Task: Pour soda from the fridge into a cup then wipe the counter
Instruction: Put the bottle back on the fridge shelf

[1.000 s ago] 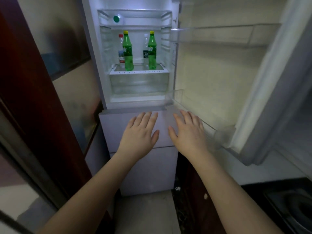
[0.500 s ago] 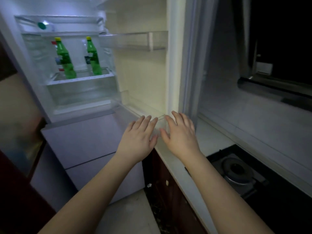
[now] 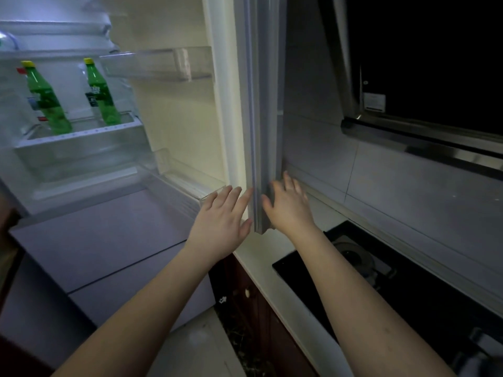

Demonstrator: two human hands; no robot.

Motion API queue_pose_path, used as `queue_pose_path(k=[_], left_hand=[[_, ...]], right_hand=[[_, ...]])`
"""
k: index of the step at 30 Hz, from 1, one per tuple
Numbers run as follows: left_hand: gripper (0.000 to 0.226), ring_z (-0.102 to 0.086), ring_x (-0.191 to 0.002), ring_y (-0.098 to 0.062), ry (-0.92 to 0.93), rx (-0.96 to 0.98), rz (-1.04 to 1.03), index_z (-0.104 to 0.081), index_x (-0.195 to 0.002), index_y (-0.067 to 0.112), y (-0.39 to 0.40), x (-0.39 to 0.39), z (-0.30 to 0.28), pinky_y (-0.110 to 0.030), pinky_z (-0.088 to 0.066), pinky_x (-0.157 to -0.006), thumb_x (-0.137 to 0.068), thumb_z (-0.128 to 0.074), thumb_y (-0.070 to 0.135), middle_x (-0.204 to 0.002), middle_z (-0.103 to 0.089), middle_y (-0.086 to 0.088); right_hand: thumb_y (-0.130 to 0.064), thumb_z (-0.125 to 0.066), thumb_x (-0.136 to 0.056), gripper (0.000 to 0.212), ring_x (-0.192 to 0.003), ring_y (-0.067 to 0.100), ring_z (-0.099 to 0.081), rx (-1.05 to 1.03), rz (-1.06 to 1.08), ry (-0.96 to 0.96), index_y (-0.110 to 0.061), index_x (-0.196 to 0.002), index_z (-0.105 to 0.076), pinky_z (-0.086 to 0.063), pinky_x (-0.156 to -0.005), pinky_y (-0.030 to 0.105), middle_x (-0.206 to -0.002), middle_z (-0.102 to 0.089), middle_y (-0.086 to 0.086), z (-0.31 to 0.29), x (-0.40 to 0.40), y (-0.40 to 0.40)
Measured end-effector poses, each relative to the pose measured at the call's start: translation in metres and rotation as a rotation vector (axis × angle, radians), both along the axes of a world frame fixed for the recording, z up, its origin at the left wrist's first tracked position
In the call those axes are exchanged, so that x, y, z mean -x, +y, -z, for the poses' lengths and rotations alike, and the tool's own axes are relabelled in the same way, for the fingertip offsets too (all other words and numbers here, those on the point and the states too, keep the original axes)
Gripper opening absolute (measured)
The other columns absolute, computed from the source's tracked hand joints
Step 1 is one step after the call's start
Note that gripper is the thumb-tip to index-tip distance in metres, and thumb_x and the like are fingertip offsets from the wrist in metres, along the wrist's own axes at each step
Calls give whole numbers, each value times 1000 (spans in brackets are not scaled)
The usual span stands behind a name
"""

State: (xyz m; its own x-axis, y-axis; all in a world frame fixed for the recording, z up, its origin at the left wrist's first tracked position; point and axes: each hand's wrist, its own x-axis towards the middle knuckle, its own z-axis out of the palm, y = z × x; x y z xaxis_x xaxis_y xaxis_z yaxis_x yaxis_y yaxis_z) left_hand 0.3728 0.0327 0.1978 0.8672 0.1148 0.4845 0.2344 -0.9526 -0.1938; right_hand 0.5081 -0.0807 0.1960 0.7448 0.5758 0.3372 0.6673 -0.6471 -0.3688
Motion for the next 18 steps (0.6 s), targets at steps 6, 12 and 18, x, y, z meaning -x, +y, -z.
queue_pose_path(k=[6,12,18], left_hand=[[62,-55,-125,-33,5,-3,-40,-49,-142,7,10,4,5,-47,-46,-102,-92,-36,42,-131,-61,-15],[61,-55,-125,-33,5,-12,-83,-49,-141,8,12,10,5,-48,-46,-102,-91,-37,41,-131,-61,-15],[53,-55,-124,-33,-45,-47,-72,-54,-136,10,7,15,1,-45,-45,-98,-92,-41,36,-131,-60,-15]], right_hand=[[-41,-37,-98,41,-145,28,-11,9,-26,67,-13,-125,-51,-15,-116,43,-158,-15,16,6,-12,12],[-39,-41,-96,38,-143,29,-18,-71,-40,3,-11,-109,-62,-17,-114,41,-157,-19,17,17,0,16],[-30,-45,-90,38,-125,33,-48,-281,-90,-69,-2,-88,-70,-37,-105,43,-142,-47,21,33,28,22]])
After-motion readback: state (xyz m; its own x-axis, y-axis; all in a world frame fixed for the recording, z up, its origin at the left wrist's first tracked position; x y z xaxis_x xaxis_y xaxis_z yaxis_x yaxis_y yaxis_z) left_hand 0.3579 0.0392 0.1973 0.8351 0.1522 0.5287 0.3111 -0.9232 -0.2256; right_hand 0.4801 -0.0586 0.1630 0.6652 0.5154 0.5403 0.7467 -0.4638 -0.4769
